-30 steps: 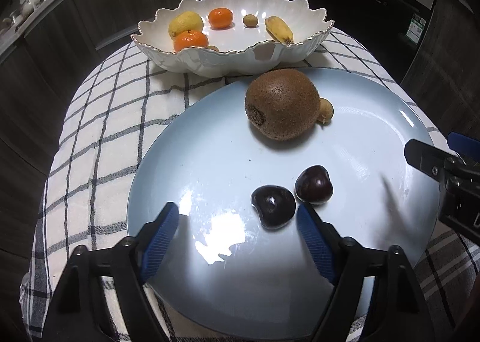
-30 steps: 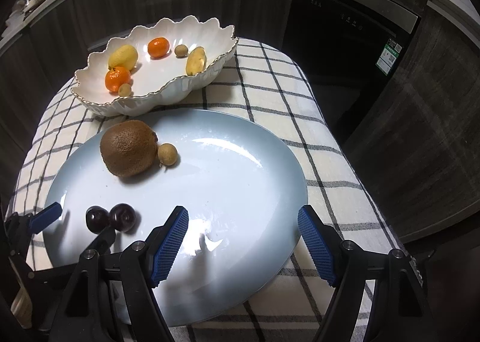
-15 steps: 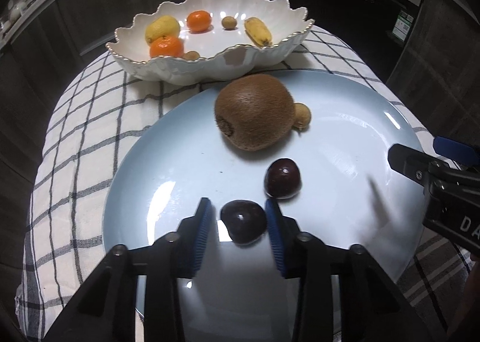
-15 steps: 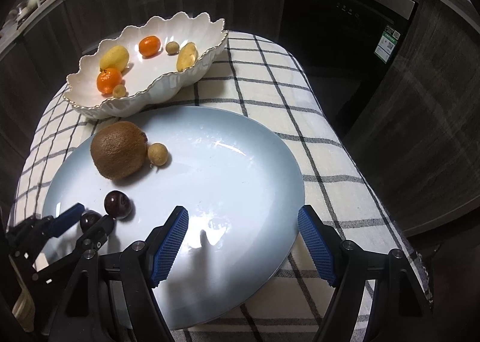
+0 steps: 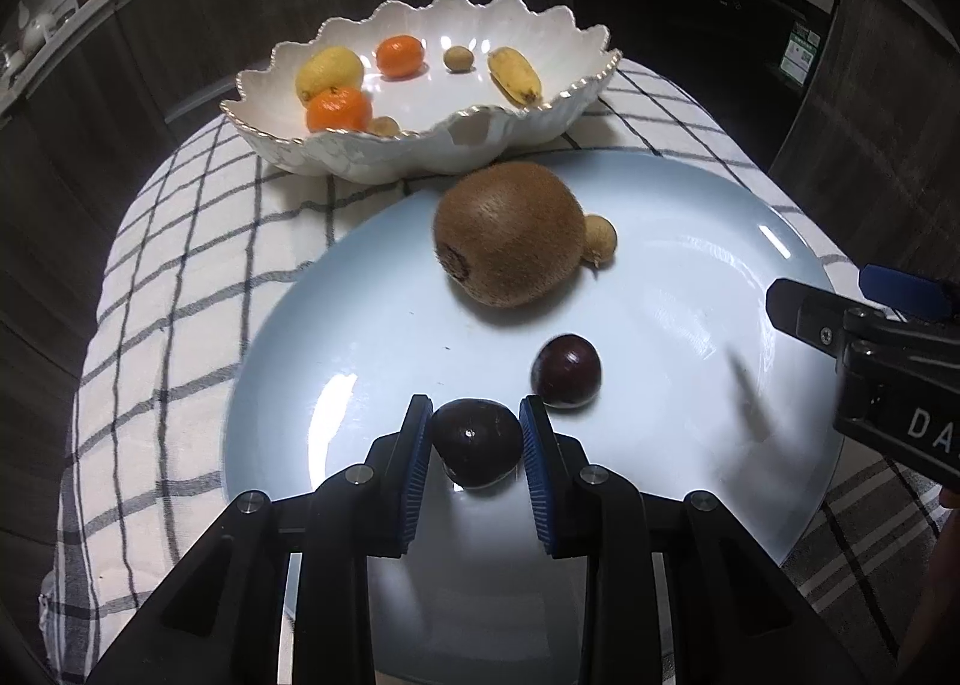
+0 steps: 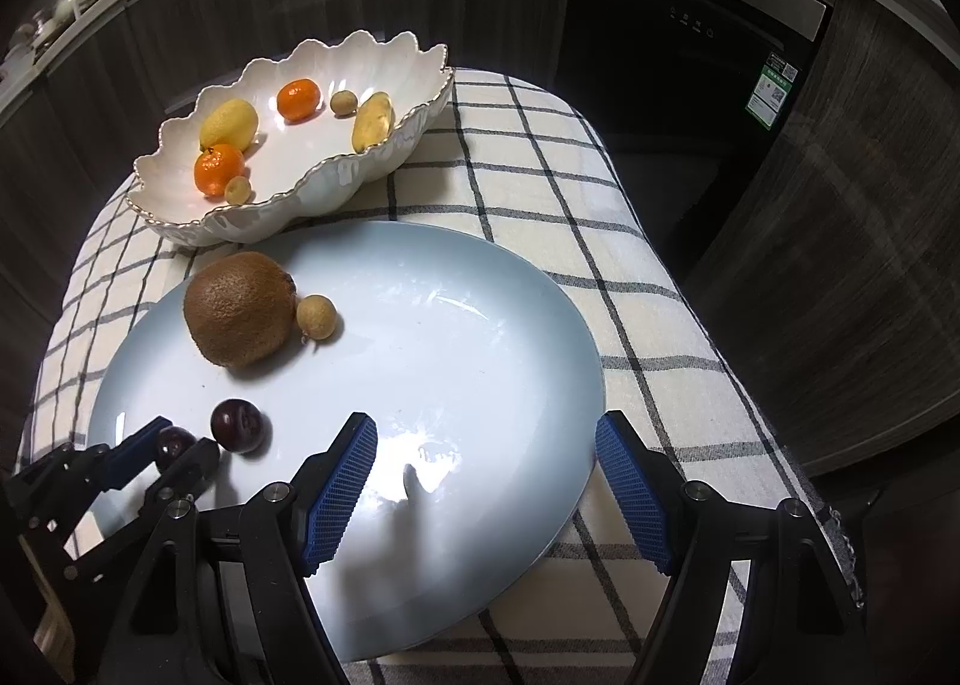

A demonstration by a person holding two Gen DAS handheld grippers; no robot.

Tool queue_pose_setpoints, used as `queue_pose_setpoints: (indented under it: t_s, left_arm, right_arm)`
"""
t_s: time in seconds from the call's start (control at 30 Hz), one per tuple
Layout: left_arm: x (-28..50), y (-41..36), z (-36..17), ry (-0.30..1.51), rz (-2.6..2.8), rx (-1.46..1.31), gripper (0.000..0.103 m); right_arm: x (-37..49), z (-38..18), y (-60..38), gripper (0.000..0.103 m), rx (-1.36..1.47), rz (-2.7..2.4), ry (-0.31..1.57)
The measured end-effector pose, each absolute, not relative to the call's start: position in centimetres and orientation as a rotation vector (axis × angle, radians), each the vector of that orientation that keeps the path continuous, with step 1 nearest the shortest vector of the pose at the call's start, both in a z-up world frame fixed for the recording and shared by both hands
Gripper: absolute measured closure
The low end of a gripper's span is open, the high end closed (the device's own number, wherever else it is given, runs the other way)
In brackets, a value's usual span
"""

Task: Organize fruits
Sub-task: 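Lower the right tool onto the brown kiwi and close it while the left tool holds the plum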

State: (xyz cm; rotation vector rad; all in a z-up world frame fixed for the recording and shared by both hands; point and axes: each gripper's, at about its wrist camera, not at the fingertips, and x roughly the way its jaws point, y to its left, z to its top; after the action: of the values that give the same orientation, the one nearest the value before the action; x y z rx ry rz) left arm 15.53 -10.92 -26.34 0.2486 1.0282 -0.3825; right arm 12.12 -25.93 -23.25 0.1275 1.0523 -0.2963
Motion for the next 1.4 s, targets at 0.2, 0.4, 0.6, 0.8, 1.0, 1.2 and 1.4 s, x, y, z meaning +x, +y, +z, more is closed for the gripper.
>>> queue_pose_setpoints:
  t_s: [0.2, 0.4, 0.6, 0.8, 1.0, 1.2, 1.4]
  left_arm:
    - [16.1, -9.4, -25.3, 1.009, -0.347, 0.228, 0.073]
    - [16.9, -7.3, -24.7, 1.005, -0.304, 0.194, 0.073]
    - [17.5, -5.5, -24.3, 1.0, -0.268, 0.162, 0.073]
    - [18.1, -4.5, -24.1, 0.997, -0.241, 0.14, 0.073]
    - [18.8, -4.0, -24.4, 1.009, -0.218, 0.123, 0.073]
    - [19.4, -3.7, -24.6, 1.011, -0.199, 0.116, 0.073]
    - [19.8, -3.6, -25.2, 1.026, -0.192, 0.109, 0.073]
  right_arm:
    - [13.0, -22.7, -24.9, 0.027, 0.117, -0.267, 1.038]
    - [14.6, -22.0, -22.8, 0.027, 0.086, -0.211, 1.021]
    - [16.6, -21.6, -20.1, 0.027, 0.037, -0.084, 1.008]
    - [19.3, -21.9, -18.2, 0.027, -0.026, 0.025, 1.028]
    - [21.6, -23.2, -17.1, 0.027, -0.07, 0.093, 1.078]
    - [23.0, -24.5, -16.5, 0.027, -0.104, 0.124, 1.123]
    - [23.9, -25.7, -15.6, 0.027, -0.162, 0.158, 1.161]
